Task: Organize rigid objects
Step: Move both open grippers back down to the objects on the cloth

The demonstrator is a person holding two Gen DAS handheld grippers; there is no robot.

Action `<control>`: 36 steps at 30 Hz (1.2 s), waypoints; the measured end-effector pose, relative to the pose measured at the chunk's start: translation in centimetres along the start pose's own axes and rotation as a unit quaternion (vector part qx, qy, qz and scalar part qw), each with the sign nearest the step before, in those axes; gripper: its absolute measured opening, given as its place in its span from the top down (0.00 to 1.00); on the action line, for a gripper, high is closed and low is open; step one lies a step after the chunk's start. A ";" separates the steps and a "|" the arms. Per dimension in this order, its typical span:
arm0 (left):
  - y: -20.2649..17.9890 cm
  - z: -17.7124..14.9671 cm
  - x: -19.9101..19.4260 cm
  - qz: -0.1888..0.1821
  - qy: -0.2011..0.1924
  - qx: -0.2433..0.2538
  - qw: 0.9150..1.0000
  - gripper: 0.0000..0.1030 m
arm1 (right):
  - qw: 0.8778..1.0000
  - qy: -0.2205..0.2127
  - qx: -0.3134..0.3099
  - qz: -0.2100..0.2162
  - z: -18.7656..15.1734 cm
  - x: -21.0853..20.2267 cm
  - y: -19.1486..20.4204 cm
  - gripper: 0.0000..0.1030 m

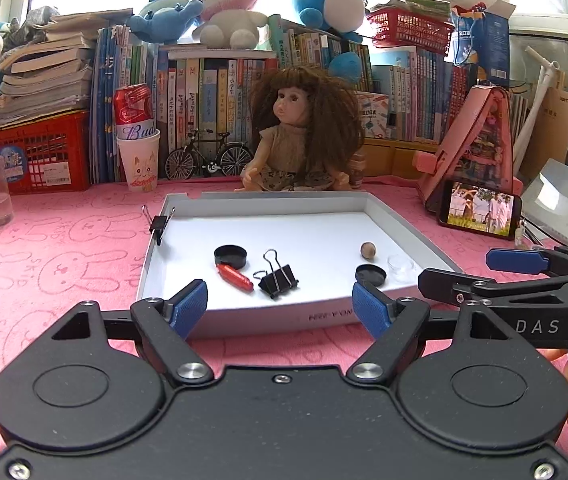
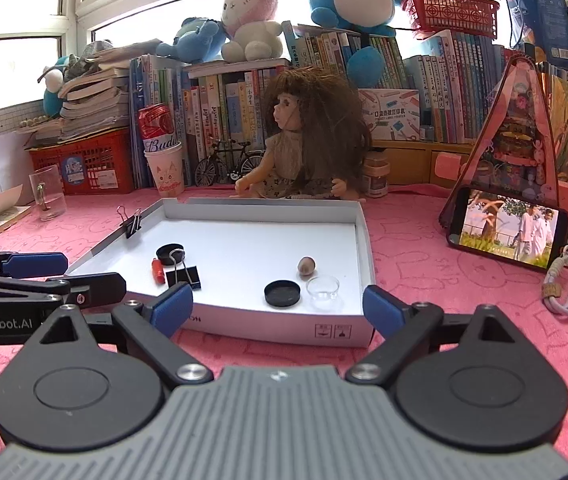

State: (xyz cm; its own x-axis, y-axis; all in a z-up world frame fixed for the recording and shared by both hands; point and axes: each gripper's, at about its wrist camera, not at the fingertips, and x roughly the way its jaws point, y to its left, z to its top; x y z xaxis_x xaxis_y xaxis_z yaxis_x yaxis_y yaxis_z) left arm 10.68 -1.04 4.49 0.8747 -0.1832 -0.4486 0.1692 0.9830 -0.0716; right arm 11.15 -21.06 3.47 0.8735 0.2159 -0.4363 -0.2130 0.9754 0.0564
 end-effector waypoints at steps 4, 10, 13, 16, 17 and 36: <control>-0.2 -0.9 -1.1 -0.003 -0.002 0.003 1.000 0.24 | 1.000 0.000 -0.002 0.001 -0.7 -0.7 0.1 0.05; -0.6 -2.3 -2.5 -0.008 -0.002 0.013 1.000 0.24 | 1.000 -0.002 -0.008 -0.001 -1.7 -1.8 0.3 0.04; -0.8 -3.1 -3.2 -0.011 -0.001 0.017 1.000 0.24 | 1.000 -0.005 -0.011 -0.002 -2.3 -2.4 0.4 0.02; -1.1 -4.1 -3.8 -0.015 -0.006 0.029 0.999 0.24 | 1.000 -0.006 -0.011 0.001 -2.9 -3.0 0.5 0.01; -1.2 -4.4 -3.9 -0.016 -0.005 0.032 0.999 0.24 | 1.000 -0.006 -0.012 0.002 -3.1 -3.1 0.6 0.01; -1.7 -8.5 -6.1 -0.018 0.004 0.062 0.998 0.25 | 0.999 0.004 -0.034 -0.008 -7.1 -5.5 1.4 0.01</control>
State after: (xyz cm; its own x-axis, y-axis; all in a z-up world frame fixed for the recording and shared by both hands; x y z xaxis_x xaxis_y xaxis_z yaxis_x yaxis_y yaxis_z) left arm 1.17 -1.48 -0.25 0.8639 -0.2175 -0.4543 0.2553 0.9666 0.0227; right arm 2.92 -21.17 -0.45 0.8738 0.1992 -0.4437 -0.2276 0.9737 -0.0111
